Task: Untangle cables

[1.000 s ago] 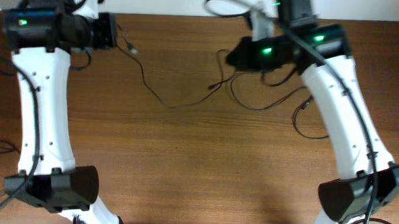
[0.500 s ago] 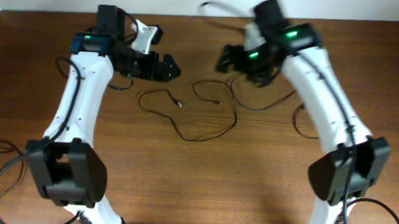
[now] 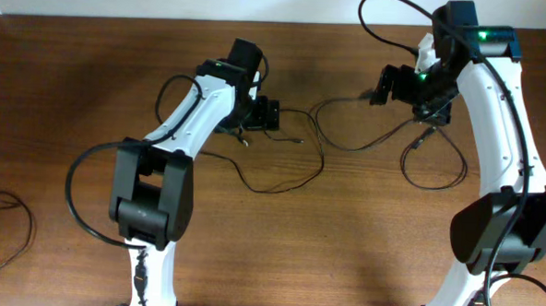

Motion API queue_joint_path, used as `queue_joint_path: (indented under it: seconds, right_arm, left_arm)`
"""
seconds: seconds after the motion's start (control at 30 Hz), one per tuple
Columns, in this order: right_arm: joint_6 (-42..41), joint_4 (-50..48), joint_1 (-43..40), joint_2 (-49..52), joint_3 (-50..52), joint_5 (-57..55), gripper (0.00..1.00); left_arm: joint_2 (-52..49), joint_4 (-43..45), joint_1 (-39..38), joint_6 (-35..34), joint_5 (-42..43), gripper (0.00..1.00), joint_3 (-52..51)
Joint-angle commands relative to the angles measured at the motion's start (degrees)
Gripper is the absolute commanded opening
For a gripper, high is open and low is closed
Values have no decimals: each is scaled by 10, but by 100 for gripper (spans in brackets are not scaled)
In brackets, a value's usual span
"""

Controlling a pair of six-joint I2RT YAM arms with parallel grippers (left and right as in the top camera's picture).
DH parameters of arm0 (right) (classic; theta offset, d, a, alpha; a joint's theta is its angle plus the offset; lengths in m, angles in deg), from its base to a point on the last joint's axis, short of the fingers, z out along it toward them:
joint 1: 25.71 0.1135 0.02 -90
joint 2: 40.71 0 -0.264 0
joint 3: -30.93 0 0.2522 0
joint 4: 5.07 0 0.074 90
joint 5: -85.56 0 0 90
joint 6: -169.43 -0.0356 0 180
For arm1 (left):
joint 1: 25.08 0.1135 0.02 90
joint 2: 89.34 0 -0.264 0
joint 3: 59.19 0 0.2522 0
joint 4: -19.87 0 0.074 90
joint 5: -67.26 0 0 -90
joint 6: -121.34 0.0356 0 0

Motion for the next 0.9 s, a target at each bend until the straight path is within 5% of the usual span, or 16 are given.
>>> queue_joint_path:
  seconds: [0.0, 0.23, 0.4, 0.87]
  right_arm:
    - [21, 2, 3, -16, 14, -9, 98]
    - [23, 2, 3, -16, 14, -9, 98]
    - [23, 2, 3, -16, 14, -9, 98]
    - [23, 2, 3, -16, 14, -9, 98]
  left_arm:
    - [-27, 1, -1, -37, -26, 99, -2]
    - [-43, 3, -3, -50, -54, 100, -17]
    - [-43, 16, -10, -50, -54, 91, -37]
    - [-89, 32, -12, -49, -54, 36, -36]
